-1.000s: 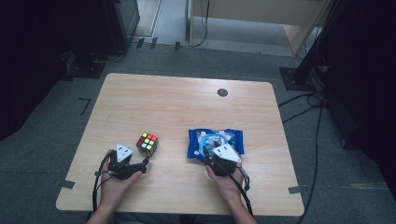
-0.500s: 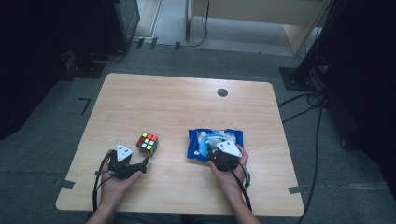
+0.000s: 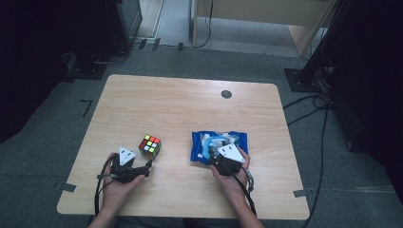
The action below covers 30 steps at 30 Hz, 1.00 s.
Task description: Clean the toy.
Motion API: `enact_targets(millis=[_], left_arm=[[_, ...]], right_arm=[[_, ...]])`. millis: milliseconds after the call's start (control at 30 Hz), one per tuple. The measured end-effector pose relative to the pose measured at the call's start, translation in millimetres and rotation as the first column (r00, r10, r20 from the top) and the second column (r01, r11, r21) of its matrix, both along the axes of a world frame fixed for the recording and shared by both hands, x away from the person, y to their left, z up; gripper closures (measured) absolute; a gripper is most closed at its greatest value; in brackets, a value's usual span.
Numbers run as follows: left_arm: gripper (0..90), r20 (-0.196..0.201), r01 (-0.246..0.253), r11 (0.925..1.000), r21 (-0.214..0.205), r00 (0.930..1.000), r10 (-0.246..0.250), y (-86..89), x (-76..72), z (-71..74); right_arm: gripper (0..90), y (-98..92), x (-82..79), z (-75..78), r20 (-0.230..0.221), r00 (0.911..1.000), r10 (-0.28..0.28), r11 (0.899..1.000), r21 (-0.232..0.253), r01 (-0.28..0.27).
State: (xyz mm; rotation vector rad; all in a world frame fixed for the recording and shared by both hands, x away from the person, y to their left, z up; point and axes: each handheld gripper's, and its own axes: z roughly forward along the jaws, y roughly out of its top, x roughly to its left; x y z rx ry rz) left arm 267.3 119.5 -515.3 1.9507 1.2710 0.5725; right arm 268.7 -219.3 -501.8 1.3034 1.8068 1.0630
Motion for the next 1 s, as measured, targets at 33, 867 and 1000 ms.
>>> enact_targets(millis=[33,867,1000], left_arm=[[14.6,0.0,0.001,1.0,-0.002,1.0,-0.001,0.1,0.1,0.0],[14.8,0.001,0.012,0.9998,0.017,0.9999,-0.012,-1.8,0.0,-0.2],[14.8,0.001,0.012,0.9997,0.019,0.9999,-0.012,-2.1,-0.1,-0.3]], right_arm=[[46.3,-1.8,1.1,-1.0,-0.007,0.9999,-0.012,1.0,0.004,0.012],[89.2,-30.0,-6.0,48.4,0.176,0.9843,0.003,0.99,0.139,-0.028],[87.8,-38.2,-18.0,71.9,0.225,0.9744,-0.001,0.988,0.148,-0.033]])
